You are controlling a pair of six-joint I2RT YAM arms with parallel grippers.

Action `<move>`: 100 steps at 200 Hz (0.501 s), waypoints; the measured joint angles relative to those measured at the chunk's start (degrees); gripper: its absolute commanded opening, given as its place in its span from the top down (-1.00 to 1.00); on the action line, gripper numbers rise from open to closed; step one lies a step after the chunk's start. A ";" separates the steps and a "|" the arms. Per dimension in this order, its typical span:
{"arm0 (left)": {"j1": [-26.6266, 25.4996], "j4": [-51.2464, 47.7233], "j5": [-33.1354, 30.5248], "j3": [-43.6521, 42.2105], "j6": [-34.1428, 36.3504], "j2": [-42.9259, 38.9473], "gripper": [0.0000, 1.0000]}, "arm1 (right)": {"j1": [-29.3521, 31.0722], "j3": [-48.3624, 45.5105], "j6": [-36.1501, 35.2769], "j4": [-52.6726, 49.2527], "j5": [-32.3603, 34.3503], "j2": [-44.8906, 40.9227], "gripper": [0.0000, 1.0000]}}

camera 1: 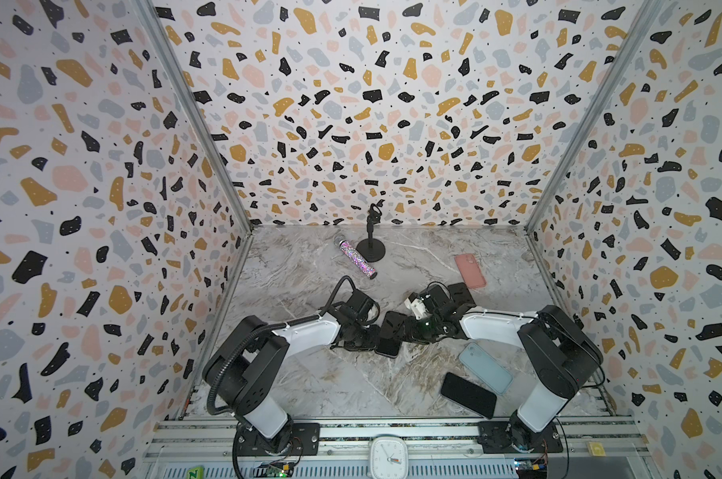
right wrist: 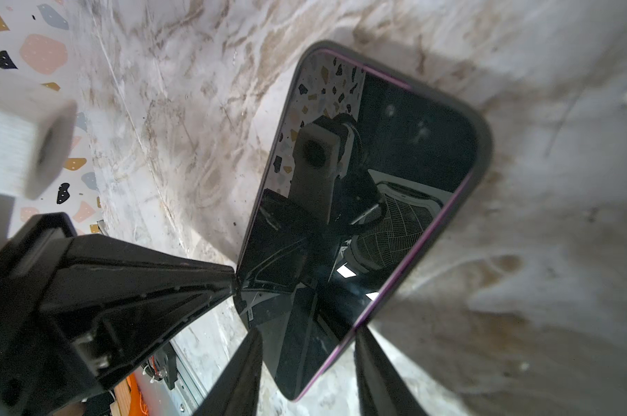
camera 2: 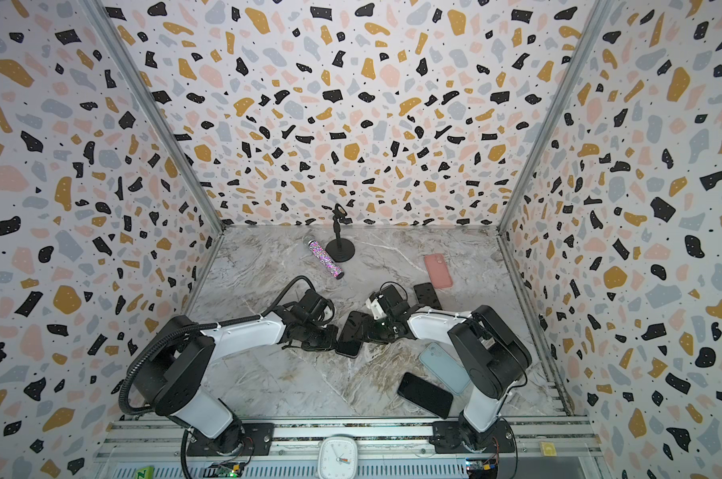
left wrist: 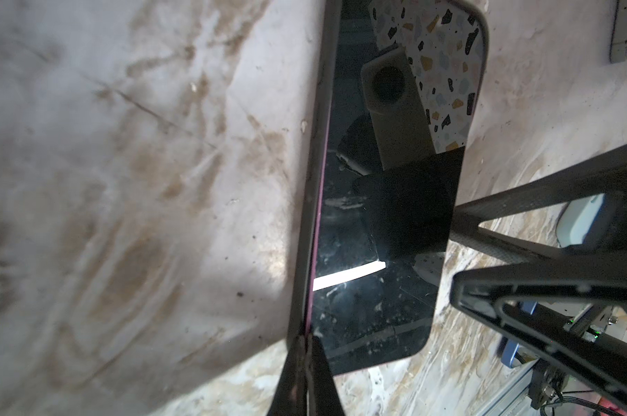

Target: Put the phone into the phone case

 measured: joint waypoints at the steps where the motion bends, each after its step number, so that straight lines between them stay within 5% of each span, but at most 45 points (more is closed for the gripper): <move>1: -0.02 0.00 0.00 0.02 0.02 0.00 0.78 | 0.00 0.02 0.00 -0.02 0.00 0.00 0.13; 13: -0.20 -0.20 -0.39 0.17 0.74 0.00 0.43 | 0.04 0.35 -0.04 -0.55 0.11 0.00 0.13; 29: -0.83 -0.28 -0.61 0.59 1.49 0.20 0.31 | 0.35 0.87 -0.24 -0.85 0.50 0.00 0.13; 100: -1.25 -1.75 -0.79 1.22 4.15 0.68 0.47 | 0.92 1.99 -1.57 -3.63 1.75 -0.42 0.12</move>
